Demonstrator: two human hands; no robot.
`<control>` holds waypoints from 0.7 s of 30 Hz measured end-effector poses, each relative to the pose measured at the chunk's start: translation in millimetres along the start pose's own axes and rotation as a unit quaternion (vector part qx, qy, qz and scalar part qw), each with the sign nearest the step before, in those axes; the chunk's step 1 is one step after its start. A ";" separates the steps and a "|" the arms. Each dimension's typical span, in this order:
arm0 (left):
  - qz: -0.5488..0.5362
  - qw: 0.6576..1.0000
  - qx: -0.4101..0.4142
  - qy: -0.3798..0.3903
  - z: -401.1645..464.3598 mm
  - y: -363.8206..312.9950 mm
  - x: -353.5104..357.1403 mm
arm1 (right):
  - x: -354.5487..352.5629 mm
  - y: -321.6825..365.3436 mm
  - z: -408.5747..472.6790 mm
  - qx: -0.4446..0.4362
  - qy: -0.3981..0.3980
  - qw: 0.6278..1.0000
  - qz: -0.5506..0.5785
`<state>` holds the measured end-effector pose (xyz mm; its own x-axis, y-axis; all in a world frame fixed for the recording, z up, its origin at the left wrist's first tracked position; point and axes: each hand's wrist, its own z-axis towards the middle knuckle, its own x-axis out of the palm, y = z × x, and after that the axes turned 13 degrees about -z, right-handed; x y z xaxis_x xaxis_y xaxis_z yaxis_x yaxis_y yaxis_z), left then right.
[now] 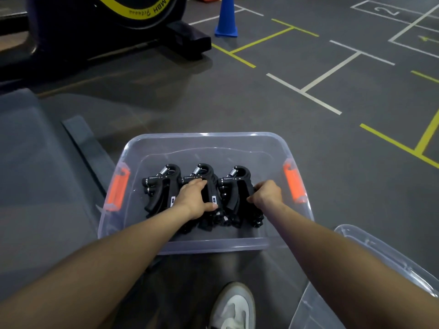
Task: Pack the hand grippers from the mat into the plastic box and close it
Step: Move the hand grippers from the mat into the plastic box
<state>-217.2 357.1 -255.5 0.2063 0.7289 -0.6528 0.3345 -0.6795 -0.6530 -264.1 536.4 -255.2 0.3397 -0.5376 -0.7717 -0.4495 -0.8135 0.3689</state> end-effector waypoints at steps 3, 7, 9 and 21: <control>-0.011 1.000 0.000 0.000 -4.5 -4.8 -5.5 | -0.6 8.0 -7.2 -0.008 -0.004 1.000 0.016; -0.052 0.996 0.021 -0.063 -17.2 -13.5 -31.5 | -4.0 30.9 -27.8 -0.052 -0.026 0.996 0.070; -0.078 0.990 0.028 -0.110 -28.4 -15.4 -53.1 | -1.8 52.7 -44.5 -0.090 -0.026 0.991 0.096; -0.137 0.923 -0.077 -0.350 -165.6 115.6 -204.8 | 102.4 243.6 -218.7 -0.360 0.088 0.928 0.050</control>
<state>-68.5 143.1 -133.7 -0.5331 0.6022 -0.5943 0.4235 -0.4182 -0.8036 -158.1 234.7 -131.0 0.4848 -0.5942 -0.6418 0.1603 -0.6610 0.7331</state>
